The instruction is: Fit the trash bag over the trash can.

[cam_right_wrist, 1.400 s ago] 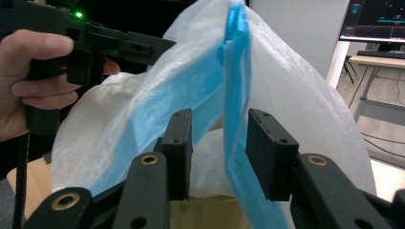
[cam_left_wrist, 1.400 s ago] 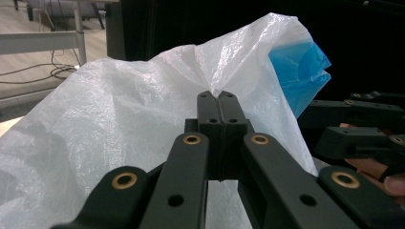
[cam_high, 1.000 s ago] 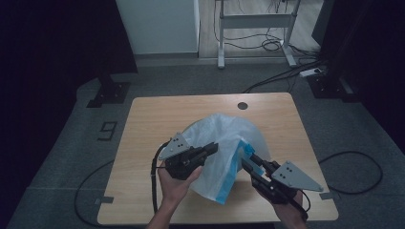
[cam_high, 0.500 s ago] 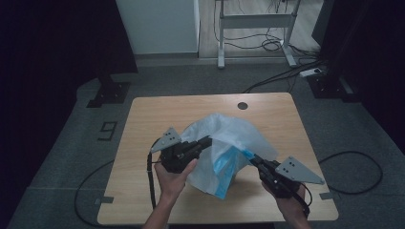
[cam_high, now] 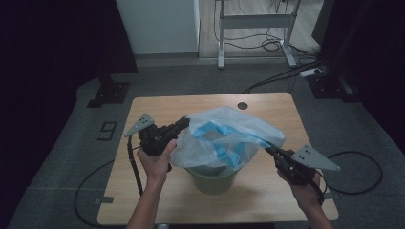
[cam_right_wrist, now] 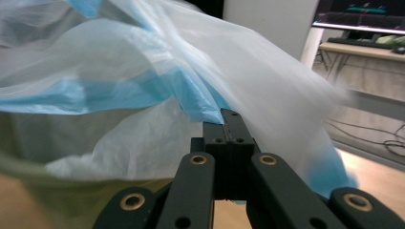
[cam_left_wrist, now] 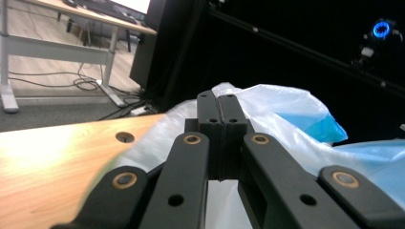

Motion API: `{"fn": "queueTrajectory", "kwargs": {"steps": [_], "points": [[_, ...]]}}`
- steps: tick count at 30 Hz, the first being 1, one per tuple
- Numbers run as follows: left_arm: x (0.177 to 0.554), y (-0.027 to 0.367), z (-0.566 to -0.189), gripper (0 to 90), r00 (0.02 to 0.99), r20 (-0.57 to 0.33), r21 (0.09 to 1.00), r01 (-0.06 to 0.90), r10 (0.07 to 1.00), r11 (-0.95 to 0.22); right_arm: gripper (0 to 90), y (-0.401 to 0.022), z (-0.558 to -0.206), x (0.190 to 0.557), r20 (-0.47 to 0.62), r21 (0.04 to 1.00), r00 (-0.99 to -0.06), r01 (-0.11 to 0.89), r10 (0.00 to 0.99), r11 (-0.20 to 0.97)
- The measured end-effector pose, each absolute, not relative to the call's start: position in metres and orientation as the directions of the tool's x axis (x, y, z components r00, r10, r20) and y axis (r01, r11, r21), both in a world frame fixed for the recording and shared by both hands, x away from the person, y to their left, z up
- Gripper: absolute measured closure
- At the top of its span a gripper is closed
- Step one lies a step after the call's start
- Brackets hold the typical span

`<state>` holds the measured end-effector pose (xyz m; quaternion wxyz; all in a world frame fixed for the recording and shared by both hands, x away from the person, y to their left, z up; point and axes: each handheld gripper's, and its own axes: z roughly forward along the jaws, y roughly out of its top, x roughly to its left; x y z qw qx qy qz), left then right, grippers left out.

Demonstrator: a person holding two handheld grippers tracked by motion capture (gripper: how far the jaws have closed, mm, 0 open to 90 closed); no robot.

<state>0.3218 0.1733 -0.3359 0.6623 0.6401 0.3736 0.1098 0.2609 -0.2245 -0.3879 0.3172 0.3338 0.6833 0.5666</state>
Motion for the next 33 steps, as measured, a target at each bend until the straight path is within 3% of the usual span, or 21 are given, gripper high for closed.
{"fn": "queueTrajectory", "kwargs": {"steps": [10, 25, 33], "points": [[0.303, 0.203, -0.353, 90.0, 0.696, -0.363, 0.927, 0.339, 0.620, 0.163, 88.9, -0.246, -0.391, 0.261, -0.021, 0.992, -0.591, 0.088, 0.806, 0.090], [0.252, 0.238, -0.402, 90.0, 0.714, -0.379, 0.915, 0.383, 0.589, 0.125, 88.8, -0.252, -0.441, 0.219, -0.001, 0.977, -0.706, 0.151, 0.708, 0.152], [0.243, 0.240, -0.416, 90.0, 0.725, -0.354, 0.924, 0.371, 0.590, 0.099, 88.7, -0.249, -0.463, 0.223, 0.015, 0.959, -0.695, 0.214, 0.719, 0.186]]}}
